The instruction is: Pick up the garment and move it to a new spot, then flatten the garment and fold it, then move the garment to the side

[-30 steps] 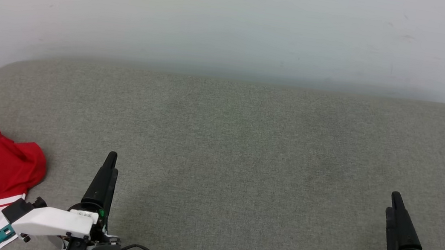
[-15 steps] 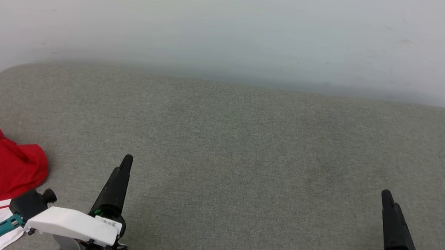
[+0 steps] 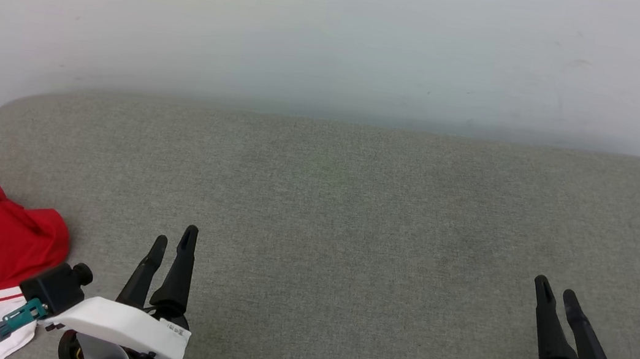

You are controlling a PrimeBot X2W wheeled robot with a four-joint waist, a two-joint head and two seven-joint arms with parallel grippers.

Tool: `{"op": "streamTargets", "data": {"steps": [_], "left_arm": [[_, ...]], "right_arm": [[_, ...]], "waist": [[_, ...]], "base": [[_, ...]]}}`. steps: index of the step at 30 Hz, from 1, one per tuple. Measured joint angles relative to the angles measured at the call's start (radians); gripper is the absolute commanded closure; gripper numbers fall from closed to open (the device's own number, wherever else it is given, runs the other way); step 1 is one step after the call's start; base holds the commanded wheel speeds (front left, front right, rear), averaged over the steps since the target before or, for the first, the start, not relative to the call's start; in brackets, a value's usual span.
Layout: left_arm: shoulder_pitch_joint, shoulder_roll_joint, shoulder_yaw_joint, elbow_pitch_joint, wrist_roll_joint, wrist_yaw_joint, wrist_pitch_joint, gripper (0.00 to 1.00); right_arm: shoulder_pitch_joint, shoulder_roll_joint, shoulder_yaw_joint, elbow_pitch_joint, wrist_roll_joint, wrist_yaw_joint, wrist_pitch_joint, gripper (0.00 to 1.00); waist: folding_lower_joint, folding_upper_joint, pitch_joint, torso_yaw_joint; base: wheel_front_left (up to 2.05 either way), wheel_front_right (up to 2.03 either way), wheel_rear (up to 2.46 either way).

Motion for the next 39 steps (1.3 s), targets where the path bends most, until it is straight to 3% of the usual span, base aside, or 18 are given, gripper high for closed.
{"op": "streamTargets", "data": {"steps": [16,39], "left_arm": [[0.004,0.029,-0.01,-0.005,0.255,0.021,-0.046,0.0],[0.0,0.048,-0.035,0.026,0.485,0.044,-0.102,0.0]], "right_arm": [[0.002,0.005,-0.041,-0.032,-0.257,0.0,0.016,0.0],[0.01,0.007,-0.062,-0.074,-0.495,0.0,0.0,0.0]], "waist": [[0.0,0.0,-0.008,0.002],[0.0,0.0,-0.012,-0.004]], "base": [[0.0,0.0,0.0],[0.0,0.0,0.0]]}}
